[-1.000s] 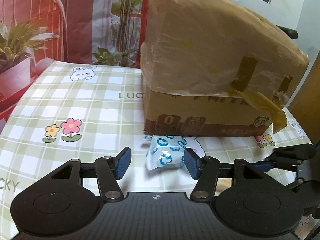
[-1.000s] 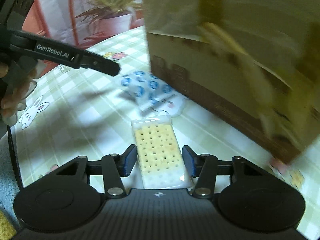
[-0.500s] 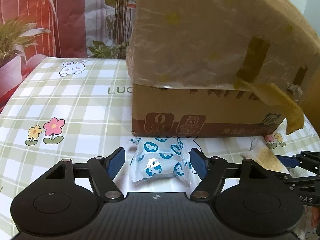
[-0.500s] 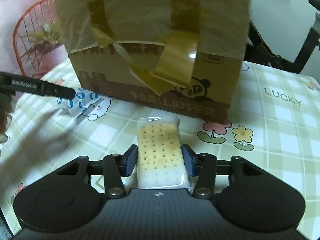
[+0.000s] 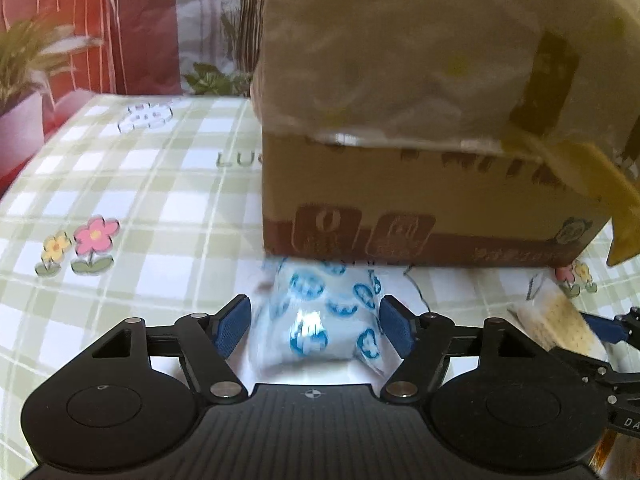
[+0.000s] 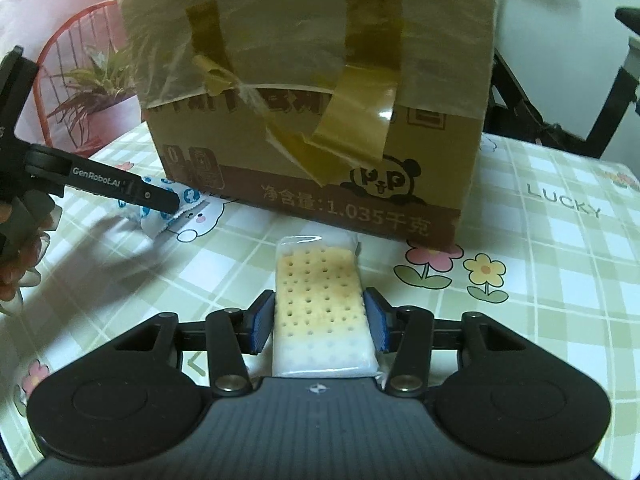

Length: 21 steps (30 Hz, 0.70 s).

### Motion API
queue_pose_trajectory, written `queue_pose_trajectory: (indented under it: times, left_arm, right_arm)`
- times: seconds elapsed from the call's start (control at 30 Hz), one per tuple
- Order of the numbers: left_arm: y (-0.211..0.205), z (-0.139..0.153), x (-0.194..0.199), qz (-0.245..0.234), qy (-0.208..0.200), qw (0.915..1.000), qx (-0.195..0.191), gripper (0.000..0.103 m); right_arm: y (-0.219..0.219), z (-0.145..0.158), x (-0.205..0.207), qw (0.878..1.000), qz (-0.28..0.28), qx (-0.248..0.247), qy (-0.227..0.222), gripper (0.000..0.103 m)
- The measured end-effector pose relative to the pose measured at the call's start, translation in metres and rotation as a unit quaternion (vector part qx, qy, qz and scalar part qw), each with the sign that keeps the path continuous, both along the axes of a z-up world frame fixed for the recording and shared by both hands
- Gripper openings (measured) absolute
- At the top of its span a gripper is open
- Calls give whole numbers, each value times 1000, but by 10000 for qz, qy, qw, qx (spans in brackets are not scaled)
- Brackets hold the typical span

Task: Organize snacks
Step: 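Grasp the blue-and-white candy with the left tool while the right grasps the cracker packet, then carry the candy and cracker packet over the box and open both tools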

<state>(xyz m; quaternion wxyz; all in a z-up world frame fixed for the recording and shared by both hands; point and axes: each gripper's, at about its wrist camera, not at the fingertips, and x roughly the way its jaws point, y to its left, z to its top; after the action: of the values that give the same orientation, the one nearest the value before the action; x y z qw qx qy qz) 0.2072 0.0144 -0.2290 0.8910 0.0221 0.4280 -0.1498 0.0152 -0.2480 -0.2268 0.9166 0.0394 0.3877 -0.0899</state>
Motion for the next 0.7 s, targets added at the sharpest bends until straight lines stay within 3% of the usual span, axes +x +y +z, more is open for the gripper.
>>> queue_pose_trajectory:
  times: [0.07,0.1,0.13,0.27,0.7]
  left_arm:
    - [0,-1,-5,7,-115,9999,43,73]
    - [1,-1,-7,30,-134,9999,23,69]
    - [1,0,-9,52,-150,9999,-12,58]
    - [3,5,-20,74,-247,9996,-136,46]
    - [11,34,-76,119,-736,9966,-354,42]
  right_arm:
    - [2,-1,-2,10000,40,-74,-32,50]
    - [2,-1,-2,10000,41,-74,-51,50]
    - [1,-2,-3,9999,39,-64,-68,50]
    - [0,-2,-3,10000,45,-32,-79,50]
    - [0,11,-7,9998,68,84,-143,48]
